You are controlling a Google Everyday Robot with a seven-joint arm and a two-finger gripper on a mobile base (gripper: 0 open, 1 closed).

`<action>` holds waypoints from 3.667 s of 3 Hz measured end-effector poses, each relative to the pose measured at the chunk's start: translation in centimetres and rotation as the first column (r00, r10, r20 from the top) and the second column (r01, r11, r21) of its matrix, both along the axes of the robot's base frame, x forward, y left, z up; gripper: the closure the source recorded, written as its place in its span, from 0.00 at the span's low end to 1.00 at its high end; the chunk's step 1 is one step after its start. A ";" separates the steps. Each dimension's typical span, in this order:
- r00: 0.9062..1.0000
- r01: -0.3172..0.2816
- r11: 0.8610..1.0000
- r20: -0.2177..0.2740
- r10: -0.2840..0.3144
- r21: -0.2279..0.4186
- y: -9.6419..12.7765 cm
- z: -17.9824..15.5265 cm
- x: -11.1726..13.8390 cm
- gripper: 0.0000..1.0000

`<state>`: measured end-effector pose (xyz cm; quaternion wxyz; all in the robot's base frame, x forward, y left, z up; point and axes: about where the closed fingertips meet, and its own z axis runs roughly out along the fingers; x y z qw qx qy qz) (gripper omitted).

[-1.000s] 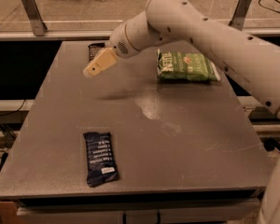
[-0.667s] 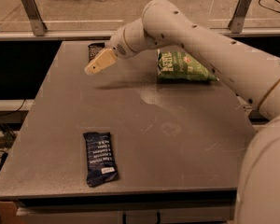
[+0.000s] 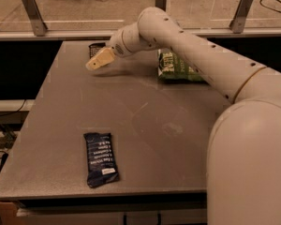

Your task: Pick rxbar chocolate

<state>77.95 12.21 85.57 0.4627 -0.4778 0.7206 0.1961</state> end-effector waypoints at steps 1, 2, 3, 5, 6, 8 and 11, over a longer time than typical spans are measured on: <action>1.000 0.019 0.999 -0.015 -0.019 0.035 0.1 -1.0 2.0 0.00; 1.000 0.020 0.998 -0.016 -0.020 0.054 0.5 -1.4 2.9 0.18; 1.000 0.018 0.998 -0.022 -0.017 0.059 0.5 -1.9 2.9 0.41; 0.999 -0.039 0.997 0.018 0.038 0.061 1.2 -0.2 1.4 0.87; 0.992 -0.096 0.993 0.091 0.089 0.075 1.2 3.3 -0.3 1.00; 0.957 -0.206 0.973 0.228 0.179 0.104 0.3 9.6 -4.7 1.00; 0.907 -0.308 0.940 0.345 0.244 0.146 -1.6 15.8 -8.9 1.00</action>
Offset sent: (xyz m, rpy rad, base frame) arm 0.0408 0.0047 -0.0144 0.0757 0.0102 -0.0285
